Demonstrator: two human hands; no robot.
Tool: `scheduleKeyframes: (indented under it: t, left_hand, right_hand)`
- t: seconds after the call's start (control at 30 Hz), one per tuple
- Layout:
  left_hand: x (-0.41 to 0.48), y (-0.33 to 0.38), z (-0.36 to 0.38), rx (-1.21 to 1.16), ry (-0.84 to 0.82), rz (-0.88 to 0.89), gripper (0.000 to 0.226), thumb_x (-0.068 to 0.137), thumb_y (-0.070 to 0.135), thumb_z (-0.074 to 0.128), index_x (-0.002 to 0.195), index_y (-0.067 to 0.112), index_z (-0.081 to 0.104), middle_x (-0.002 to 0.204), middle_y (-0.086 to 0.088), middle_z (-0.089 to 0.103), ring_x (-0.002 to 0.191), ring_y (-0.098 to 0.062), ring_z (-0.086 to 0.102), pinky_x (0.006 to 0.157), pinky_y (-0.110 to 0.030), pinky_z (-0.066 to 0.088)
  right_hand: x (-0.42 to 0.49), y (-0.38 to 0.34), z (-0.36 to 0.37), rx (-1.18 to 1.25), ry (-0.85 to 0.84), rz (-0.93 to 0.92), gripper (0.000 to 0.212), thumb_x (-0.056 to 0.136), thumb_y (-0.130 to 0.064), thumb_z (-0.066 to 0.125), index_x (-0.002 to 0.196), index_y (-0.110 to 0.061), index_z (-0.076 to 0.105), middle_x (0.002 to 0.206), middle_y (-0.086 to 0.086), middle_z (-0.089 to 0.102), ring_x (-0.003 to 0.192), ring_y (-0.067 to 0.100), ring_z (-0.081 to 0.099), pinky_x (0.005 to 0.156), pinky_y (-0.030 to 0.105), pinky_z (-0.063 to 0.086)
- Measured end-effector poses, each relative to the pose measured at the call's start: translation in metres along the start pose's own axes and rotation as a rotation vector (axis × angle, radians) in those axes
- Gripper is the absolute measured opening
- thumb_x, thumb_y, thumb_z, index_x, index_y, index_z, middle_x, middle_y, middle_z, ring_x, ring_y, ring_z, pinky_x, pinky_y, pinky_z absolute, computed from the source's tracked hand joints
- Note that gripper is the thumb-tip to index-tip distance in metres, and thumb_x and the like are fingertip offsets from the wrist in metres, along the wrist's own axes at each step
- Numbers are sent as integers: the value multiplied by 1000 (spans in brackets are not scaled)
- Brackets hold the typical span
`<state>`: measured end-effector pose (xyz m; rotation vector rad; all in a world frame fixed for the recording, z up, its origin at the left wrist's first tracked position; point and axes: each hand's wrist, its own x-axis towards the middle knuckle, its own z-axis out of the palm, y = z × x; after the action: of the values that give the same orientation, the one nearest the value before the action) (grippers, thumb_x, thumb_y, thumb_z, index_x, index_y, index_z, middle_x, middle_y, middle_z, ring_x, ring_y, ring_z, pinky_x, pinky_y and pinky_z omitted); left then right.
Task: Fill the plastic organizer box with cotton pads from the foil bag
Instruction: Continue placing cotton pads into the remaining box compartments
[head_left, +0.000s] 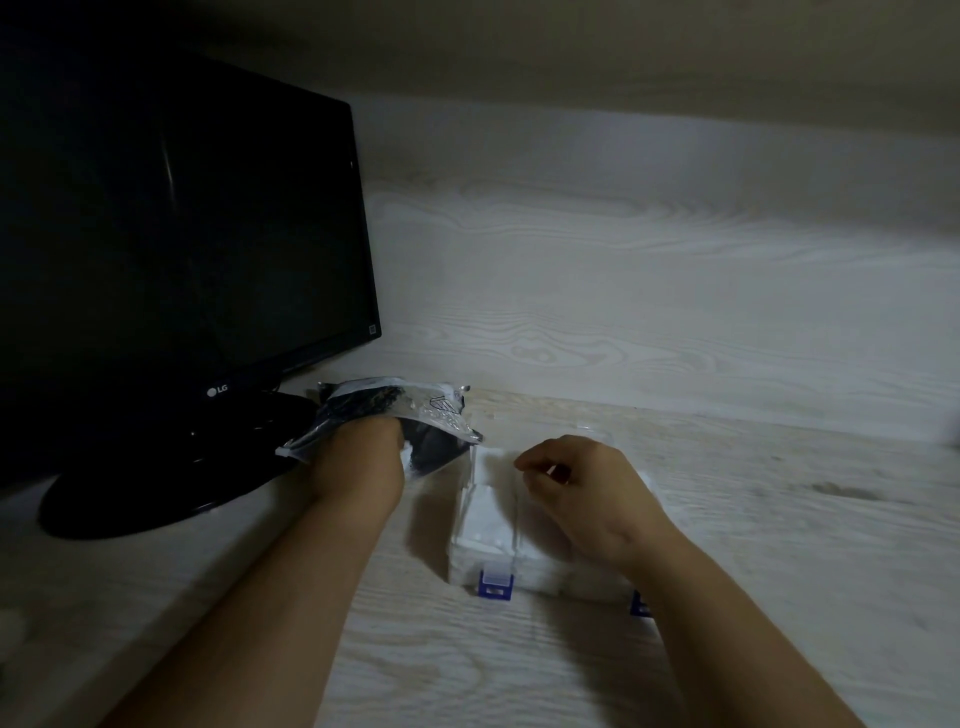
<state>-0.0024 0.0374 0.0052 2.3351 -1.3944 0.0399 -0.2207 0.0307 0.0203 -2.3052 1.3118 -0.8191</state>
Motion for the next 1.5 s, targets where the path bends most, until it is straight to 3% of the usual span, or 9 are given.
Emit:
scheduleKeyframes:
  t: [0.23, 0.47, 0.57, 0.73, 0.87, 1.1, 1.27, 1.4, 1.5]
  left_hand:
    - [-17, 10, -10, 98, 243, 235, 31, 89, 10, 49, 112, 25, 63, 113, -2, 66, 105, -26, 61, 78, -34, 49]
    - [-14, 11, -7, -176, 514, 486, 26, 69, -3, 69, 87, 16, 72, 79, -6, 71, 78, -35, 62, 68, -39, 51]
    - [-18, 15, -6, -391, 571, 495, 14, 82, 6, 63, 87, 15, 73, 80, -4, 70, 79, -29, 60, 70, -33, 50]
    - [-22, 28, -14, -989, 306, 202, 20, 86, 6, 67, 80, 25, 66, 80, 14, 65, 72, 5, 61, 62, -8, 45]
    - [-21, 34, -11, -1213, 100, 141, 24, 85, -1, 66, 79, 23, 65, 80, 5, 69, 71, -2, 64, 62, -16, 49]
    - [-30, 44, -7, -1200, -79, 210, 14, 87, 7, 67, 92, 19, 69, 82, 3, 72, 64, 4, 62, 57, -10, 46]
    - [-32, 48, -6, -1184, -125, 302, 18, 91, 10, 62, 100, 24, 56, 100, 4, 69, 93, -11, 64, 80, -26, 51]
    - [-34, 53, 0, -964, -181, 473, 33, 90, 1, 59, 93, 34, 61, 102, 11, 64, 99, -7, 58, 85, -13, 44]
    - [-35, 53, 3, -817, -224, 561, 40, 90, 1, 58, 115, 32, 64, 120, 11, 62, 110, -1, 52, 92, -4, 35]
  right_hand:
    - [0, -1, 0, 17, 10, 8, 22, 94, -22, 57, 110, -28, 72, 101, -14, 64, 87, 2, 59, 70, 6, 42]
    - [2, 0, 2, 36, 33, 7, 21, 93, -19, 58, 106, -27, 73, 99, -15, 63, 81, -1, 57, 67, 3, 40]
    - [3, 0, 2, 80, 61, 27, 21, 93, -17, 58, 104, -29, 72, 97, -15, 64, 79, -3, 57, 64, 1, 40]
    - [5, 0, 2, 223, 184, 43, 19, 91, -15, 63, 90, -34, 67, 87, -15, 67, 73, -8, 60, 60, 4, 42]
    - [7, 0, 3, 282, 212, 40, 12, 90, -21, 66, 87, -32, 63, 84, -12, 69, 76, -2, 62, 64, 10, 44]
    - [5, -6, 2, 384, 144, 46, 17, 85, -15, 71, 81, -26, 59, 77, -4, 70, 73, 18, 66, 73, 36, 56]
    - [5, -3, -8, 443, 234, 102, 12, 83, -7, 73, 78, -15, 65, 72, -4, 71, 66, 13, 67, 67, 33, 57]
    - [4, 0, -19, 506, 261, 159, 8, 82, -6, 74, 81, -12, 68, 74, -2, 72, 63, 10, 67, 60, 21, 55]
    - [3, 2, -25, 461, 257, 211, 6, 84, -8, 73, 82, -12, 70, 77, 1, 72, 62, 13, 67, 61, 21, 55]
